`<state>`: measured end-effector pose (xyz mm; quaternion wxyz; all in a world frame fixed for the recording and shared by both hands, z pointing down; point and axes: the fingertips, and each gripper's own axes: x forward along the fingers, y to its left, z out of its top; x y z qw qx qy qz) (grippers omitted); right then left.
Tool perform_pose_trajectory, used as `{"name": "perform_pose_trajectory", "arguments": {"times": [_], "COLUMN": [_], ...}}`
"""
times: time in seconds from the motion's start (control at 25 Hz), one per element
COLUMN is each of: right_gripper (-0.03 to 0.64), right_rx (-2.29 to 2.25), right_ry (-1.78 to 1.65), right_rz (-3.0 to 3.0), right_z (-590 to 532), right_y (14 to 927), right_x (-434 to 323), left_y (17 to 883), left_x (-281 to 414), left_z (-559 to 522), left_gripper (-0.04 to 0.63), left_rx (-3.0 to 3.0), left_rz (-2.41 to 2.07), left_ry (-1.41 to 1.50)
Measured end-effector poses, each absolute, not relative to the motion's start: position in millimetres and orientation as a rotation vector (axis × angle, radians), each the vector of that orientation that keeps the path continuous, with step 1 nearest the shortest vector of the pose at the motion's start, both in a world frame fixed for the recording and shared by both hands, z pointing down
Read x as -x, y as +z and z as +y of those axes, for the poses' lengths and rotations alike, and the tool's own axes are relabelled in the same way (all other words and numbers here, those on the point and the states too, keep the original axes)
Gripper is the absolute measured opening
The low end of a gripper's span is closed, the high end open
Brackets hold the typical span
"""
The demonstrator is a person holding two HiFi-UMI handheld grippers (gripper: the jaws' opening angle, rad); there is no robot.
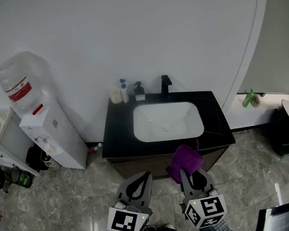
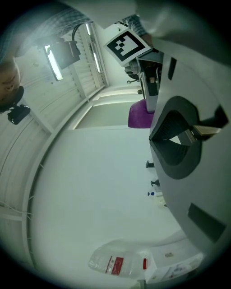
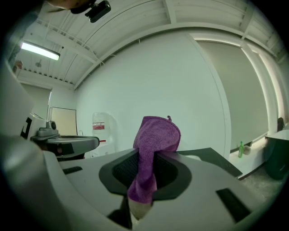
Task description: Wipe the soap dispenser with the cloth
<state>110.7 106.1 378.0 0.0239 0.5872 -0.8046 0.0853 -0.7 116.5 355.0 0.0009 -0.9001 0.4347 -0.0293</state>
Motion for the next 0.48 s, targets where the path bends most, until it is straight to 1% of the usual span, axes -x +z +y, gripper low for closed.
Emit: {"name": "perform_pose_trajectory", "arguments": {"times": [0.48], "right_gripper": [0.081], "right_rx": [-1.790], "right_ry": [0.283], "right_rz": [-2.495], "right_z": [108.9], "right_y": [379.6], "right_x": [-111.1], "left_y": [361.1], "left_x": [-5.6], "left_z": [119.5], "left_gripper": [0.002], "left_rx": [2.835], "left_rz": [1.358], "left_ry": [-0.091]}}
